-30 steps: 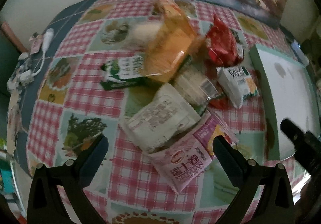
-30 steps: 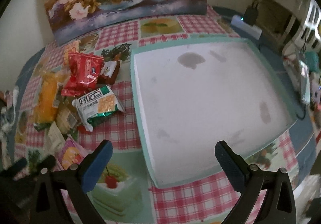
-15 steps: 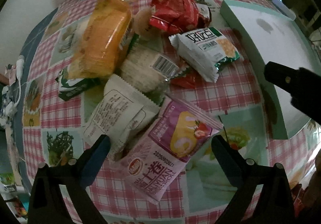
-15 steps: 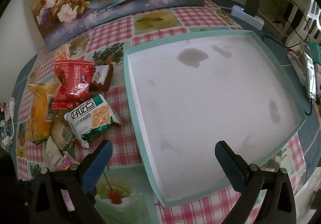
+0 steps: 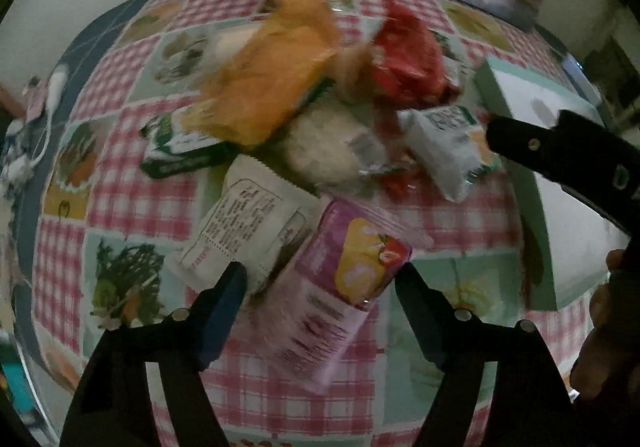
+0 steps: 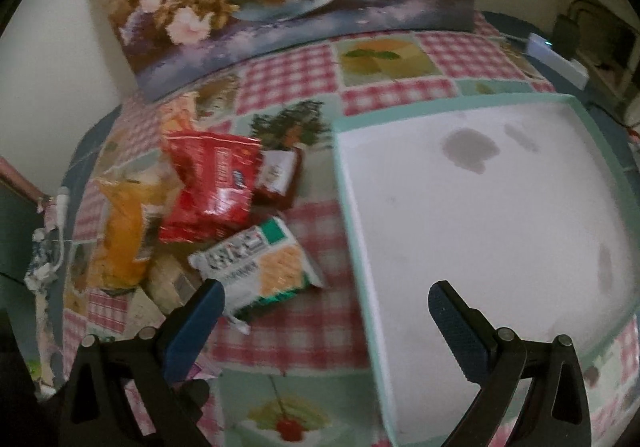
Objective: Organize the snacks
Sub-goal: 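Grasp the pink Swiss roll pack with left tool while right tool grasps green-white biscuit pack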
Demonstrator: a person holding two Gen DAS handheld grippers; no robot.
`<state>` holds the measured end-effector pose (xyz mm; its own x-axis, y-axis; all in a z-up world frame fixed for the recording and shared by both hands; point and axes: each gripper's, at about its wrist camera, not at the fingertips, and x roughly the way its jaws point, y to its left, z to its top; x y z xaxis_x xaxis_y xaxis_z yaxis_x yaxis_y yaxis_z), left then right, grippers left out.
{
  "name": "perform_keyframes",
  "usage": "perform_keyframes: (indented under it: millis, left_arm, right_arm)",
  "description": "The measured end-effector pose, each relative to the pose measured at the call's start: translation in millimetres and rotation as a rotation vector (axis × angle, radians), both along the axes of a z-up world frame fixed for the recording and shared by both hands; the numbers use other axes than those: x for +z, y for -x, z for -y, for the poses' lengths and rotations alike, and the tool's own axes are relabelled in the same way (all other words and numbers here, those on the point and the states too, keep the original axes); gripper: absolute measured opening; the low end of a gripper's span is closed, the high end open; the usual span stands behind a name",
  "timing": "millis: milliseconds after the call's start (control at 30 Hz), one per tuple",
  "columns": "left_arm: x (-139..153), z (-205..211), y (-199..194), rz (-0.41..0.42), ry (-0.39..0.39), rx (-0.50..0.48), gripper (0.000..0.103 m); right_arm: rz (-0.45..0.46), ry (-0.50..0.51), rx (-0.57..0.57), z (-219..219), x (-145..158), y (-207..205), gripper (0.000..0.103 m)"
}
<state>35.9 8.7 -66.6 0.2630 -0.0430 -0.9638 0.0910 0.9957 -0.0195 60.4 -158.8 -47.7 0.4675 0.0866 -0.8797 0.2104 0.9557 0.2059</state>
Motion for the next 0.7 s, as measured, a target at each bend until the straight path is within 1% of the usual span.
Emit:
perform_keyframes:
  millis: [33,133,233,367,433,500,600,700]
  left_arm:
    - [0,-7,-1,-0.001,-0.001,0.025,0.078]
    - [1,-16,0,0.001,0.021,0.061,0.078]
    - [6,-26,7,0.003,0.031,0.071,0.078]
    - [10,-40,12,0.004,0.027,0.068,0.078]
    - [5,-30,2,0.004,0.018,0.065,0.078]
    - [3,-23,2,0.003,0.01,0.061,0.078]
    - [1,-20,2,0.001,-0.003,0.053,0.078]
    - [-1,-17,1,-0.001,-0.016,0.045,0.079]
  right_arm:
    - [0.012,-0.007,0.017,-4,1,-3,0.103]
    - [0.039,-0.021,0.074,-14,3,-9,0.102]
    - [0.057,-0.034,0.138,-26,4,-14,0.099]
    - [0.052,-0.011,0.205,-40,1,-19,0.095]
    - [0.037,0.005,0.216,-43,-5,-22,0.095]
    - [0.021,0.003,0.216,-43,-11,-25,0.095]
    - [-0.004,0.0,0.218,-44,-20,-28,0.094]
    - [-0.02,0.021,0.22,-42,-25,-30,0.093]
